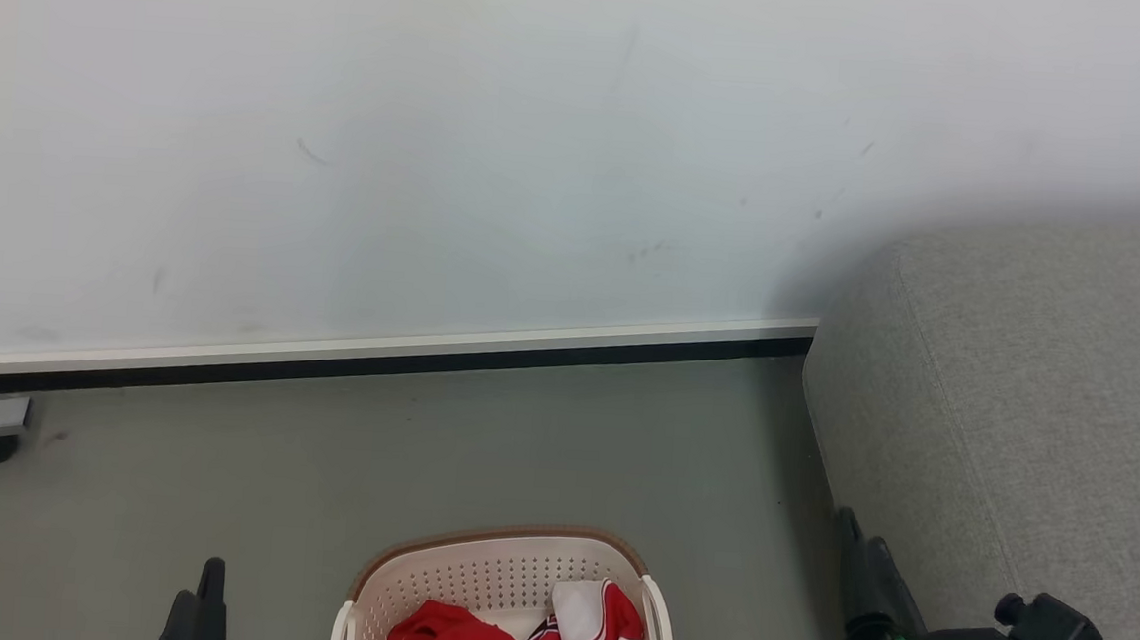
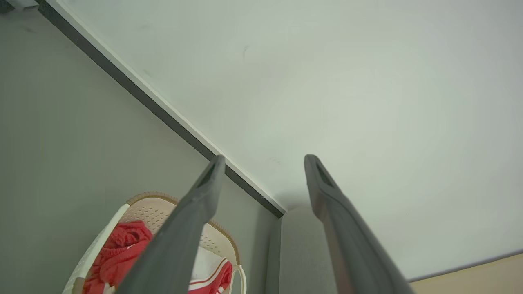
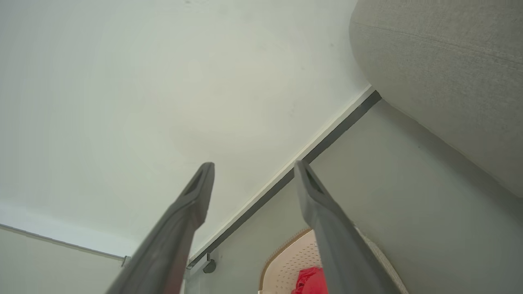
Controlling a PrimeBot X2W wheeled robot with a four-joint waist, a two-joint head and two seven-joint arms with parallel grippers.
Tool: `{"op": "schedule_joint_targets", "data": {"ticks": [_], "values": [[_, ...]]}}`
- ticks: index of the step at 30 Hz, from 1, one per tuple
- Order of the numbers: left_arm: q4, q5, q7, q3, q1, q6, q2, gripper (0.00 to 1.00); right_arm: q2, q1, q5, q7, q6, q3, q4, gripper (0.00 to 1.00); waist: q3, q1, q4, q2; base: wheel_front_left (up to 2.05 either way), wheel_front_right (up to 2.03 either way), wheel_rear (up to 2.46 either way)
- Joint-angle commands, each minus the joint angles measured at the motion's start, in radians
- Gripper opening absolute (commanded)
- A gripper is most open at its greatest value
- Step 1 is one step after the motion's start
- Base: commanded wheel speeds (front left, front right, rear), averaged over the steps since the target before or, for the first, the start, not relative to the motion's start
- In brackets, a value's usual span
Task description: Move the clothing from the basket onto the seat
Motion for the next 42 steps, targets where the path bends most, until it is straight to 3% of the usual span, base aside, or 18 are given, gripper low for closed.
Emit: {"op": "schedule_joint_targets", "data": {"ticks": [1, 18, 42], "values": [[-0.02, 0.05, -0.011, -0.006, 0.001, -0.001, 0.008, 1.0, -0.014, -0.023, -0.041, -0.011, 0.0, 0.021, -0.019, 1.0, -0.002, 0.0, 0.0, 0.0, 0.0, 0.0, 0.0], [-0.066, 0.306, -0.075, -0.067, 0.017, 0.023, 0.01, 1.0, -0.025, -0.013, -0.251, -0.06, 0.0, 0.118, -0.048, 1.0, -0.022, 0.0, -0.005, 0.0, 0.0, 0.0, 0.0], [-0.119, 0.593, -0.143, -0.124, 0.037, 0.086, 0.013, 1.0, -0.008, 0.011, -0.497, -0.111, 0.0, 0.149, -0.042, 1.0, -0.037, 0.0, -0.013, 0.0, 0.0, 0.0, 0.0]]}}
